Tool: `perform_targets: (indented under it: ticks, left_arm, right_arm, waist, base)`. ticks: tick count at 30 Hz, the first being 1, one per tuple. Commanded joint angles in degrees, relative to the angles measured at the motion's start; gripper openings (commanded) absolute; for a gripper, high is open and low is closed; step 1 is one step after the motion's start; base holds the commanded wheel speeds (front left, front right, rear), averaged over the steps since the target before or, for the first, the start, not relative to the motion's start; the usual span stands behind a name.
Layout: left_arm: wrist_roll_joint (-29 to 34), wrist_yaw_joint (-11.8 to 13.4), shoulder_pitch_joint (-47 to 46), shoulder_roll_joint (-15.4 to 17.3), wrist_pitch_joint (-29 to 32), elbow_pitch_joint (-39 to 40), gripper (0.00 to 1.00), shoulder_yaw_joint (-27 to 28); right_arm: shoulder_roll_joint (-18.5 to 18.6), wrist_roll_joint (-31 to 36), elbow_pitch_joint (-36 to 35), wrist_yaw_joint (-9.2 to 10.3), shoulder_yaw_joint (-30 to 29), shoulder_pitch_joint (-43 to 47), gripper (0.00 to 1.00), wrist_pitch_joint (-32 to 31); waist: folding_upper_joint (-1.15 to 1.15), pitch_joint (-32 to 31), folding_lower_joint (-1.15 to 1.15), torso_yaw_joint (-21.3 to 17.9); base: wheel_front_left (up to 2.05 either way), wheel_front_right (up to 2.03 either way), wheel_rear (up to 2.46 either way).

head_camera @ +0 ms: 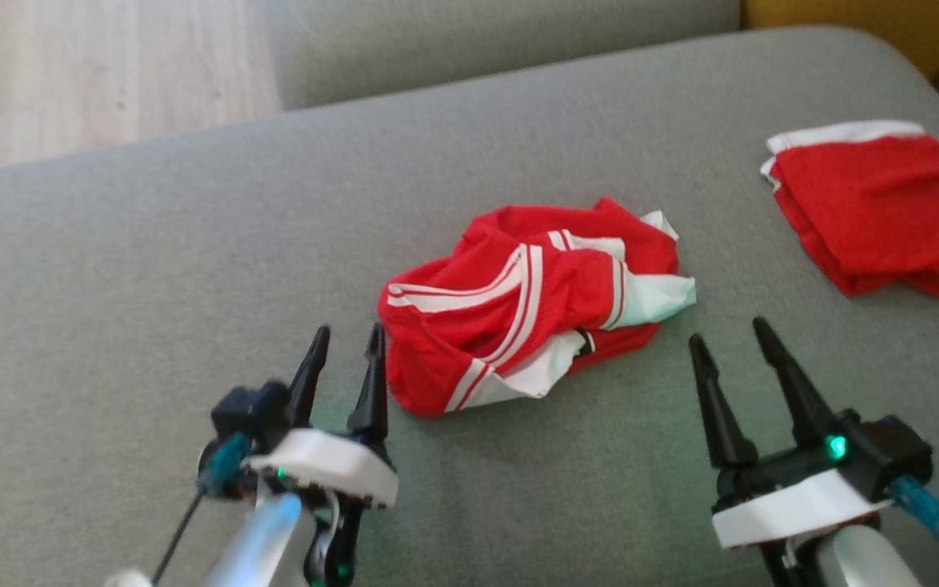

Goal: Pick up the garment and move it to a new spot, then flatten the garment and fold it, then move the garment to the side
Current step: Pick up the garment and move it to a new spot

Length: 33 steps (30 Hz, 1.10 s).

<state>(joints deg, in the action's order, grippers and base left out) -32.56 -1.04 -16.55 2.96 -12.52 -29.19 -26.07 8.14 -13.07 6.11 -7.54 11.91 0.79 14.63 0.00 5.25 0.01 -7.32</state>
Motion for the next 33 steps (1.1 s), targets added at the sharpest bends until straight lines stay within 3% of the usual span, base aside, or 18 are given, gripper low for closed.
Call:
perform_targets:
  ticks: [1, 7, 12, 23, 33]
  left_arm:
    - [0.57, 1.11, 0.42, 0.12, -1.47, 1.68, 1.0, 2.08]
    - [4.68, 6.48, 7.6, 0.02, -2.44, 9.27, 1.0, 7.15]
    - [9.53, 8.7, 14.18, -0.01, -2.46, 17.02, 1.0, 11.51]
    - [17.68, 6.75, 29.26, -0.06, -2.47, 25.36, 1.0, 17.27]
    - [18.88, 6.2, 31.73, -0.08, -2.47, 25.81, 1.0, 17.21]
  right_arm:
    - [0.88, 0.31, -1.14, 0.05, 1.42, 0.0, 1.0, 0.37]
    - [0.32, 0.97, 0.63, 0.05, 1.99, 1.68, 1.0, 0.37]
    - [-0.31, 1.38, 1.33, 0.05, 1.58, 2.46, 1.0, 0.37]
    - [-0.96, 1.2, 2.26, 0.05, 0.36, 6.15, 1.0, 0.37]
    - [-0.97, 1.15, 2.96, 0.05, 0.86, 7.17, 1.0, 0.37]
  waist:
    - [0.0, -2.43, -0.01, 1.49]
    - [0.0, -6.43, -0.01, 3.23]
    - [0.0, -8.28, -0.01, 4.31]
    - [0.0, -11.79, -0.01, 7.1]
    - [0.0, -12.72, -0.01, 8.04]
  base:
    - [0.0, 0.0, 0.0]
    - [0.0, 0.0, 0.0]
    - [0.0, 0.0, 0.0]
    - [0.0, 0.0, 0.0]
    - [0.0, 0.0, 0.0]
